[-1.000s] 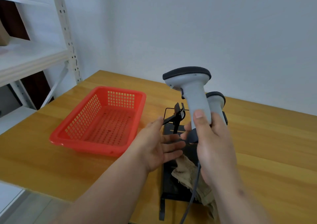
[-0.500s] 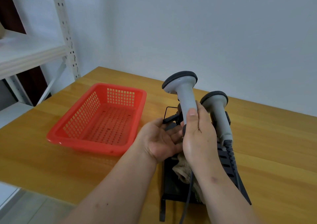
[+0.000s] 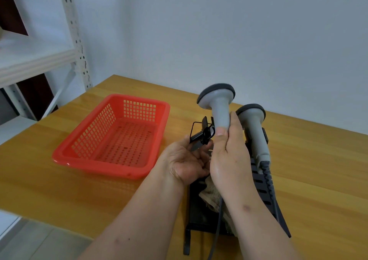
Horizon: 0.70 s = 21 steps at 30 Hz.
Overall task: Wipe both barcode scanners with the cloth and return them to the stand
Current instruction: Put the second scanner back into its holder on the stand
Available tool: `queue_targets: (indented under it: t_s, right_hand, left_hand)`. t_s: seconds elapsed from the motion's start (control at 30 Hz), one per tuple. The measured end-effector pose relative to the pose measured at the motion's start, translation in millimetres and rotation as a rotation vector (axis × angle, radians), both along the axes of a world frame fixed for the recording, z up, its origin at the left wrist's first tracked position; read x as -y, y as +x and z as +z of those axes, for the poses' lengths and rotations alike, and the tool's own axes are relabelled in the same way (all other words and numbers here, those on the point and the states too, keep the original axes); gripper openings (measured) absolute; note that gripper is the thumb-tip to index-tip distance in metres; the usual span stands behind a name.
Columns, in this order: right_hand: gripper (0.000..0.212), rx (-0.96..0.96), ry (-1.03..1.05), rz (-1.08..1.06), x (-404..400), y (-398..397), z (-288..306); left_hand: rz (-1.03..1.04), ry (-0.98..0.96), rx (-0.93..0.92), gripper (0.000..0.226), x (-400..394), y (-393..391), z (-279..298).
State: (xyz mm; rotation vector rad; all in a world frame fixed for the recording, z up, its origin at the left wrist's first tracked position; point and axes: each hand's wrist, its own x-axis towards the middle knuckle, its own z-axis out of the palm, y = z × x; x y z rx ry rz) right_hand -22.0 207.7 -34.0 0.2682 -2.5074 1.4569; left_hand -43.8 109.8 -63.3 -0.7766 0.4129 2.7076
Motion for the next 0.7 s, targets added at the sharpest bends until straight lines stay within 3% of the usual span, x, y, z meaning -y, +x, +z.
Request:
queue_targets:
  t_s: [0.1,0.3,0.7]
  right_hand:
    - [0.048,0.079,-0.121,-0.043,-5.3,3.8,-7.0]
    - [0.052,-0.069,-0.168,-0.034,1.6,13.2,-4.2]
    - [0.051,0.025,0.067,0.069,14.5,11.7,7.7]
  left_hand:
    - [-0.032,-0.092,0.015,0.038,-0.6,-1.6,-2.6]
    - [0.01,-0.06,0.032,0.05,-3.3,-3.6,-2.6]
    - [0.019,0.026,-0.05,0.034,-5.0,-4.6,3.7]
